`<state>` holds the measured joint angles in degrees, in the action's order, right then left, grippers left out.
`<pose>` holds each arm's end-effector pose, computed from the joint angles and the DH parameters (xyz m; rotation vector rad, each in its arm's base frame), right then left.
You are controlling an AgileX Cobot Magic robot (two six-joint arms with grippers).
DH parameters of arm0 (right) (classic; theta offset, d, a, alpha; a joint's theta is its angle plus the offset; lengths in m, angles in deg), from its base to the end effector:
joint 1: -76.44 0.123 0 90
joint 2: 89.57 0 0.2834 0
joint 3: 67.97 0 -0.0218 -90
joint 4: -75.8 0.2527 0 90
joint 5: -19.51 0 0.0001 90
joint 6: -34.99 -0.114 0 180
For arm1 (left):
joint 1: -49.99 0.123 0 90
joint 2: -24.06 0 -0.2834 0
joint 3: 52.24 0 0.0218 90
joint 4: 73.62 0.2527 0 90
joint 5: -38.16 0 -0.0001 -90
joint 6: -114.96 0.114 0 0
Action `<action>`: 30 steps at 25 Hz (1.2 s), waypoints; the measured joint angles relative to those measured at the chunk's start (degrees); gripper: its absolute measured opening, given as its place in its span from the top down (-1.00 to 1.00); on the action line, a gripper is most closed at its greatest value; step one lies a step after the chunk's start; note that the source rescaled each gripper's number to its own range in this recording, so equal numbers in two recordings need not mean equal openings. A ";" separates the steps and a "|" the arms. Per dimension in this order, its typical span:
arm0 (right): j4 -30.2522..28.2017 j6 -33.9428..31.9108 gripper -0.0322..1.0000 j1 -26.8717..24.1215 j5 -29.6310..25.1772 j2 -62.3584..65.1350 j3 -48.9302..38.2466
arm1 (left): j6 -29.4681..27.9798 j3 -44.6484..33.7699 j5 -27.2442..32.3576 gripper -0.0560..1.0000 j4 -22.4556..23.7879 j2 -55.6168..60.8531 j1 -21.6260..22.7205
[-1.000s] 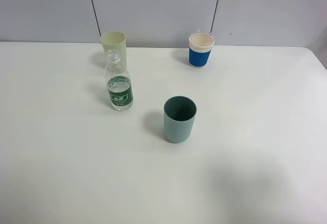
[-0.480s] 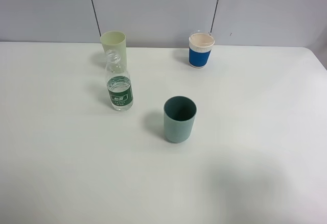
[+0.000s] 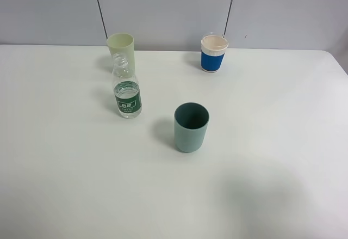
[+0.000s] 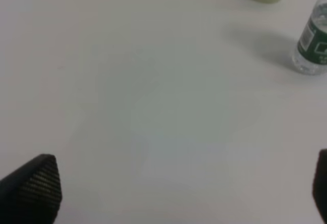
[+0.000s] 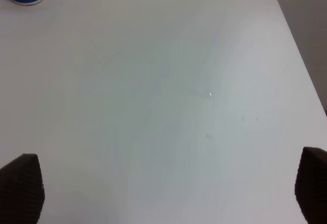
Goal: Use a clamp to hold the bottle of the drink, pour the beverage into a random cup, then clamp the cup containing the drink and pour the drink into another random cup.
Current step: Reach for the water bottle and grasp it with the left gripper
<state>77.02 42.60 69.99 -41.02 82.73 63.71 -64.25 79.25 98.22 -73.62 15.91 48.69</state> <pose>0.0186 0.0000 0.2693 -0.0216 2.0363 -0.1288 0.0204 -0.0005 0.2689 0.0372 2.0368 -0.0056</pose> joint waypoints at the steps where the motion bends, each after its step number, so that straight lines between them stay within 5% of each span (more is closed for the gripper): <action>1: 0.00 0.00 -1.00 0.00 0.00 0.00 0.00 | 0.08 0.00 0.00 -1.00 -0.68 -0.86 0.00; 13: 0.00 0.00 -1.00 0.00 0.00 0.00 0.00 | 0.78 3.20 -10.80 -1.00 -4.76 -17.95 0.00; 23: 0.00 0.00 -1.00 0.00 0.00 0.00 0.00 | 10.95 3.20 -15.90 -1.00 -5.79 -31.03 -0.21; 30: 0.00 0.00 -1.00 0.00 0.00 0.00 0.00 | 11.73 3.20 -17.07 -1.00 -6.12 -39.40 -6.69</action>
<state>77.02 42.60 69.99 -41.02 82.73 63.71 -52.52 82.46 81.15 -79.74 -23.49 42.00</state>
